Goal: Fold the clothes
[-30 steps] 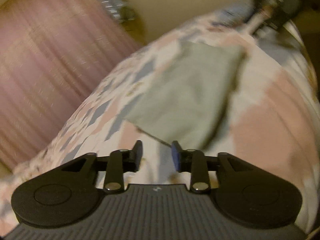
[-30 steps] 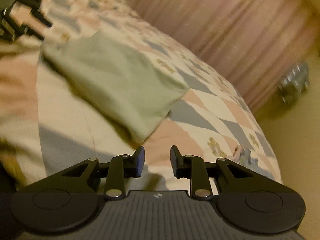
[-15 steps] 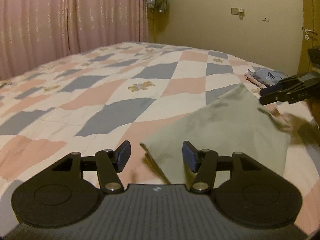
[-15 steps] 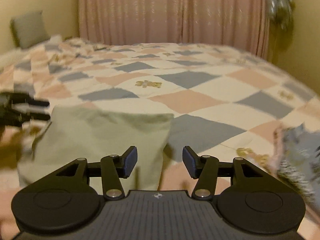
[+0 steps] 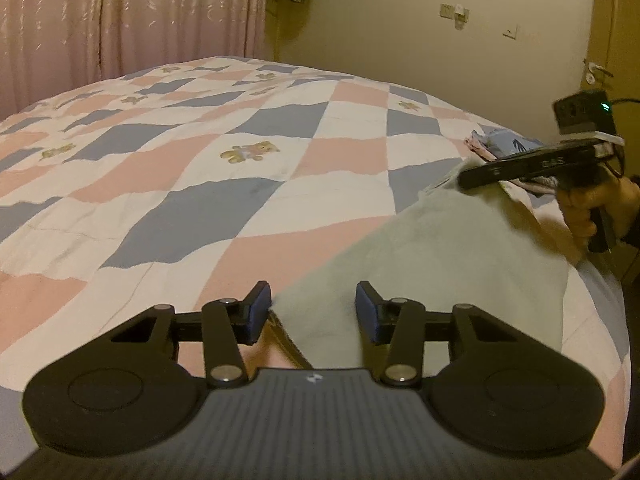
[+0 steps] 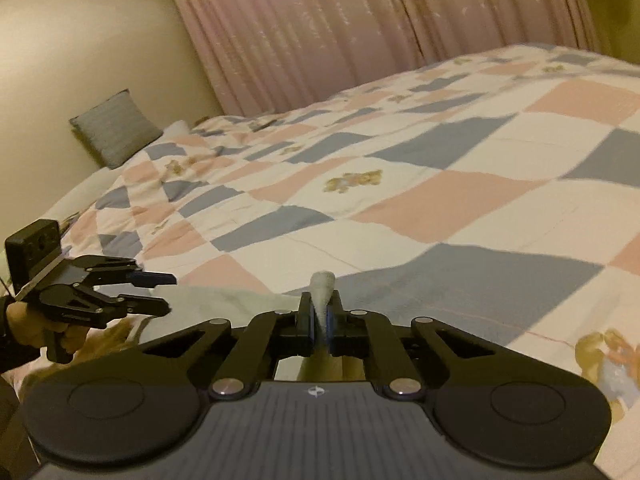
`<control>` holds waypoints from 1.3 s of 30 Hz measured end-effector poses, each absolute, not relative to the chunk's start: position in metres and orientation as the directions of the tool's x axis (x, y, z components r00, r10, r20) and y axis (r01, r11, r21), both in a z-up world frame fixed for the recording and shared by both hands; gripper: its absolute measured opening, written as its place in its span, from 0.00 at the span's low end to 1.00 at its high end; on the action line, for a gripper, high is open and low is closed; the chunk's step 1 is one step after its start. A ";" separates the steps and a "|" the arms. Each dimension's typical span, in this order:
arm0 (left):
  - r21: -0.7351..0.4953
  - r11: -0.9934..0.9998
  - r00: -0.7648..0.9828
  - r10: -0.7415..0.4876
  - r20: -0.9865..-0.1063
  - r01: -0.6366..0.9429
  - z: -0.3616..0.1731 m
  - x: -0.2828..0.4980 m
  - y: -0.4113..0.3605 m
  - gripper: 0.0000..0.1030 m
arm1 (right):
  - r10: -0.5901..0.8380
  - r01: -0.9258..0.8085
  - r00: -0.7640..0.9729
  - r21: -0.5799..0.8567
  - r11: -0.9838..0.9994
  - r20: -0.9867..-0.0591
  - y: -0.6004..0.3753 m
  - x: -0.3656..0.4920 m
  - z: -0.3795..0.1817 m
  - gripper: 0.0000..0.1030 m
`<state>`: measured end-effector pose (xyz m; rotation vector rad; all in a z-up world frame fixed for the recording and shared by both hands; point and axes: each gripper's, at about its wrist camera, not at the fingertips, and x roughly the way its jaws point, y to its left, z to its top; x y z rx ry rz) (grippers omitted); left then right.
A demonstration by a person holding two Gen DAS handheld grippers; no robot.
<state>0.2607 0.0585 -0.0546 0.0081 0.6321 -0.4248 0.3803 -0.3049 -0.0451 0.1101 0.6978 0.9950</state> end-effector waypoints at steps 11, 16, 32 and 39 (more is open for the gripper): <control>-0.221 0.859 0.677 -0.502 -0.539 0.461 -0.049 0.269 0.078 0.60 | 0.923 -0.830 0.252 0.426 0.361 -0.292 -0.324 0.350 -0.016 0.05; -0.285 0.836 0.640 -0.543 -0.544 0.468 -0.055 0.289 0.087 0.62 | 0.937 -0.826 0.233 0.455 0.332 -0.261 -0.338 0.348 -0.015 0.05; -0.233 0.829 0.678 -0.552 -0.485 0.508 -0.028 0.247 0.073 0.02 | 0.919 -0.792 0.275 0.475 0.383 -0.282 -0.348 0.347 -0.023 0.05; -0.160 0.727 0.632 -0.668 -0.393 0.668 0.014 0.152 0.053 0.01 | 0.938 -0.826 0.213 0.463 0.322 -0.272 -0.356 0.309 -0.005 0.05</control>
